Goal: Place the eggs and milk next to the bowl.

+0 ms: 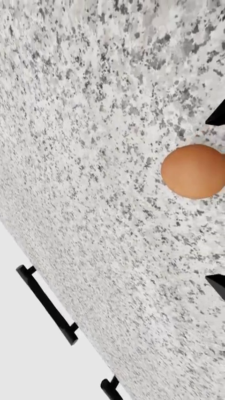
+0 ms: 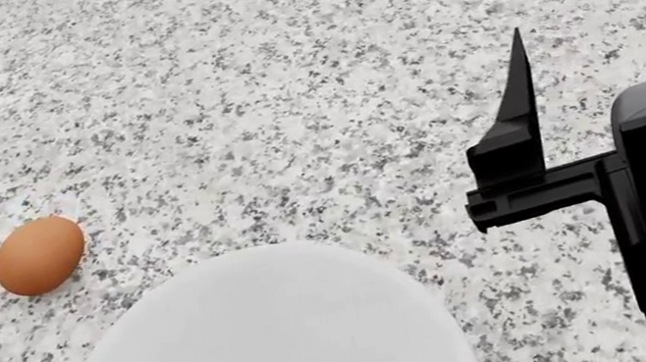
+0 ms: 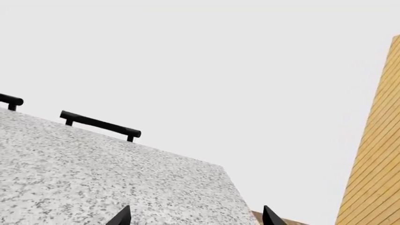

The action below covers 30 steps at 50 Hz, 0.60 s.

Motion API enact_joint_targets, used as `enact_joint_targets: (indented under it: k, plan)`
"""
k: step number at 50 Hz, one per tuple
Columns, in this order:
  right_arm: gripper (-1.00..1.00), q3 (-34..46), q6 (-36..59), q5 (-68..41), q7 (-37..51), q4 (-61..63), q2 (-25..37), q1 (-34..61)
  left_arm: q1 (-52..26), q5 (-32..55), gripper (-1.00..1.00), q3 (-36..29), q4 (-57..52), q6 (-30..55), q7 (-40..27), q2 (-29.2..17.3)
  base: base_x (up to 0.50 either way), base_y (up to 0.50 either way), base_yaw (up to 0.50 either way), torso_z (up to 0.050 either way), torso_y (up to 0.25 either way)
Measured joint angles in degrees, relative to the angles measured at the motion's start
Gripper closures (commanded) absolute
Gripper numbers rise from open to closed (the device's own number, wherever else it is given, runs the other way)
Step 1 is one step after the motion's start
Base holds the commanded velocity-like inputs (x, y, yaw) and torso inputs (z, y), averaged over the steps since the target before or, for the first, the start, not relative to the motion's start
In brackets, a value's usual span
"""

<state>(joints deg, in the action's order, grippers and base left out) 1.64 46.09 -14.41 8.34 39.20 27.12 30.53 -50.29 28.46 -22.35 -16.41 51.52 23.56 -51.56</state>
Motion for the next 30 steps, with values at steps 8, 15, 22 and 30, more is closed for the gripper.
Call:
enact_joint_targets:
  k: [8, 15, 22, 30]
  plan:
    - [-1.0, 0.27, 0.67, -0.08, 0.19, 0.51, 0.14, 0.2, -0.99, -1.26, -1.0, -2.45, 2.76, -0.91, 1.46, 0.97, 0.0, 0.0, 0.0, 0.0, 0.0]
    - [-1.0, 0.44, 0.99, -0.14, 0.33, 0.78, 0.23, 0.29, -1.9, -2.95, -1.0, -4.7, 6.42, -3.02, 2.72, 2.38, 0.0, 0.0, 0.0, 0.0, 0.0]
    - [-1.0, 0.6, 1.17, -0.18, 0.45, 0.84, 0.3, 0.45, -3.02, -4.61, -1.0, -6.82, 10.12, -4.93, 3.78, 4.08, 0.0, 0.0, 0.0, 0.0, 0.0]
    - [-1.0, 0.81, 1.35, -0.21, 0.58, 0.78, 0.35, 0.71, -4.34, -6.27, -1.0, -9.15, 14.03, -6.78, 5.06, 6.02, 0.0, 0.0, 0.0, 0.0, 0.0]
